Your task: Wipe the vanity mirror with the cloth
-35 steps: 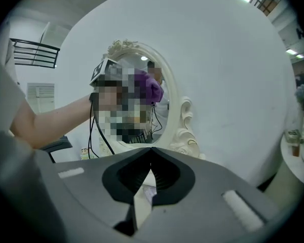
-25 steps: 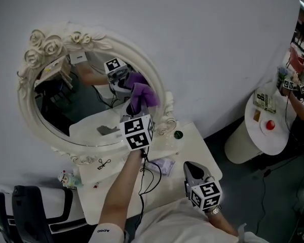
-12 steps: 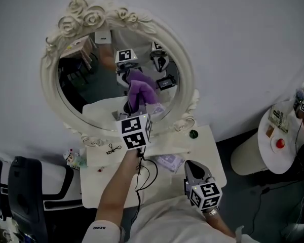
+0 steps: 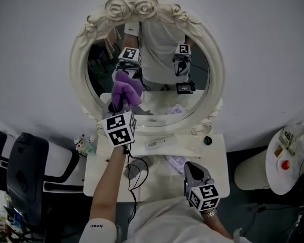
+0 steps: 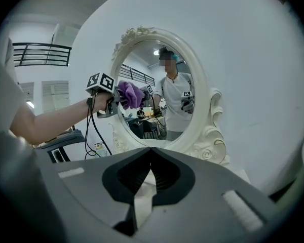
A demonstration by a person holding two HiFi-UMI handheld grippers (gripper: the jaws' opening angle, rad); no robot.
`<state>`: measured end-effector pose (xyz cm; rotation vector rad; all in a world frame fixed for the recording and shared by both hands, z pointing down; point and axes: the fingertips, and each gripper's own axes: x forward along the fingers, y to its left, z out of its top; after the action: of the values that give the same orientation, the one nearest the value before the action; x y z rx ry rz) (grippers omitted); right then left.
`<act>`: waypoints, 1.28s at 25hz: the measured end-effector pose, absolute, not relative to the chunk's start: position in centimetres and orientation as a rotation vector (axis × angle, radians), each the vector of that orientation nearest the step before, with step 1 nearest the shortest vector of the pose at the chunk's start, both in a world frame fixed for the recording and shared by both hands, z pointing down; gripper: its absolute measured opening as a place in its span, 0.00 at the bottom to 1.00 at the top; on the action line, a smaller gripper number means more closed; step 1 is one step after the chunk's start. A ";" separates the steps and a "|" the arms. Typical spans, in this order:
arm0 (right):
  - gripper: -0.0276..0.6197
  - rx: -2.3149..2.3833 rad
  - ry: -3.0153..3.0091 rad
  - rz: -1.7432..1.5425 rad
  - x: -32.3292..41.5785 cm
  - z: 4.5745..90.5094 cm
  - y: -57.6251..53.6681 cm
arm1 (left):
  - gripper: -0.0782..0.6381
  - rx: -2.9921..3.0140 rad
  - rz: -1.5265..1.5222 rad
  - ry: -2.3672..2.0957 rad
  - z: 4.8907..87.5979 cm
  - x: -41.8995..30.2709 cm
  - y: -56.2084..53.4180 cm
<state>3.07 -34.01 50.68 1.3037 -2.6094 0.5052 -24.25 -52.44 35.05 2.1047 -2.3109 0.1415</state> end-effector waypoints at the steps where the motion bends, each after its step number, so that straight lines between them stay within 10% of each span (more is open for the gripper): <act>1: 0.05 1.295 -2.611 0.505 2.8 50.7 -34.0 | 0.19 2.080 0.145 -2.332 35.0 -25.4 -52.2; 18: 0.05 1.241 -2.608 0.485 1.7 51.1 -33.3 | 0.18 1.839 0.123 -2.513 35.4 -35.2 -50.1; 32: 0.05 1.232 -2.606 0.483 2.4 51.5 -33.0 | 0.18 2.333 0.006 -2.101 37.3 -18.3 -48.2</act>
<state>2.44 -32.99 51.52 1.2322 -2.6064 0.4828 -18.29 -48.23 37.28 2.3328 -2.1011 0.0056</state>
